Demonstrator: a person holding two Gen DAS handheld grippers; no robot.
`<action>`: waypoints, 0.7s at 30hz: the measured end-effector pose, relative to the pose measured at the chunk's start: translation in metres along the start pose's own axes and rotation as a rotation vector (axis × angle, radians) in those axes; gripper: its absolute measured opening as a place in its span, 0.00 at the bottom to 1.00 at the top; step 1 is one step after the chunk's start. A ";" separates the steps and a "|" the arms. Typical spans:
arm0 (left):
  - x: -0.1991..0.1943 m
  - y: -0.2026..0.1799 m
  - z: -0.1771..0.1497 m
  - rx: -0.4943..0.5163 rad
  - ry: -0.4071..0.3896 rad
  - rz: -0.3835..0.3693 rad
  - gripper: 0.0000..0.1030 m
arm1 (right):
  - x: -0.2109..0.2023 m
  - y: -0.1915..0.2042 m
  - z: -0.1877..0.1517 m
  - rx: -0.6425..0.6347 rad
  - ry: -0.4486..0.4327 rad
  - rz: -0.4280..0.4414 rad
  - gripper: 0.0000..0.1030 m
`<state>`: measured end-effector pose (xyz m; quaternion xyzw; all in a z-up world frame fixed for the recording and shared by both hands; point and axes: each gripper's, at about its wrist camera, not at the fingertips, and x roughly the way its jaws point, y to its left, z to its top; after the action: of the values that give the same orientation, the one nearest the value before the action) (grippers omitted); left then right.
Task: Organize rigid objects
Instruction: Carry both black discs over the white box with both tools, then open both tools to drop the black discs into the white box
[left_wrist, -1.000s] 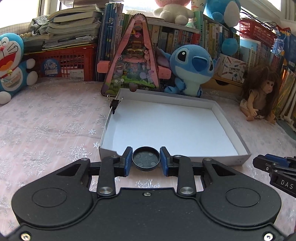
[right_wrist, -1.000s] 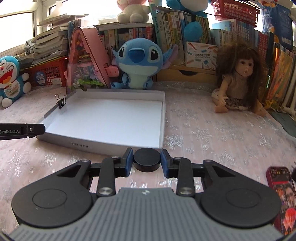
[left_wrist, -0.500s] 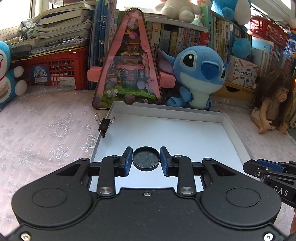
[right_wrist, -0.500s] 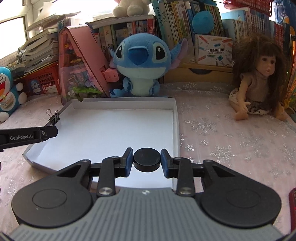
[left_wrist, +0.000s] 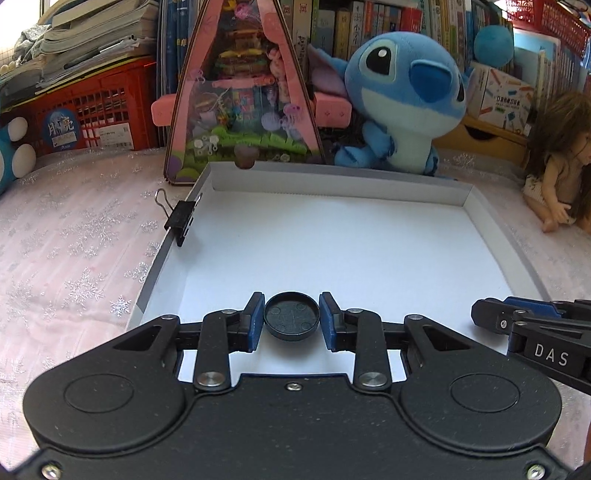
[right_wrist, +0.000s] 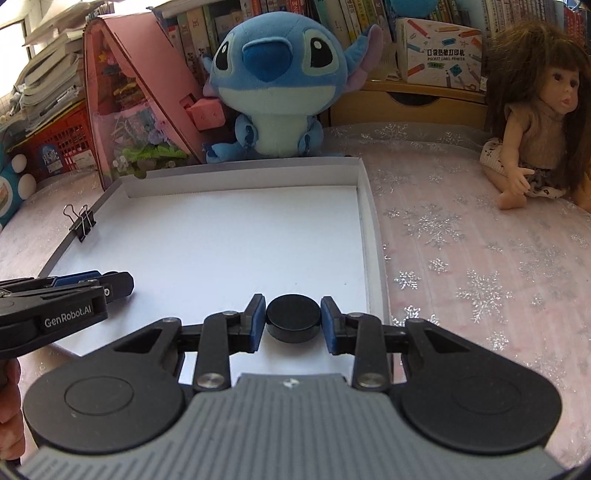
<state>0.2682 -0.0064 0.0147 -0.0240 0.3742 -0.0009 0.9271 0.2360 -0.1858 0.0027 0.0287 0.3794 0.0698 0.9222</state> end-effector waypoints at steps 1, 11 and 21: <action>0.001 0.000 -0.001 0.001 -0.001 0.004 0.29 | 0.001 0.000 0.000 -0.002 0.002 -0.001 0.36; 0.002 -0.008 -0.004 0.036 -0.020 0.017 0.29 | 0.003 0.005 -0.004 -0.051 -0.013 -0.010 0.45; -0.019 -0.011 -0.009 0.062 -0.035 0.006 0.53 | -0.022 0.006 -0.008 -0.074 -0.082 -0.008 0.68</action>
<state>0.2480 -0.0177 0.0222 0.0058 0.3578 -0.0092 0.9337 0.2142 -0.1836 0.0134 -0.0043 0.3383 0.0789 0.9377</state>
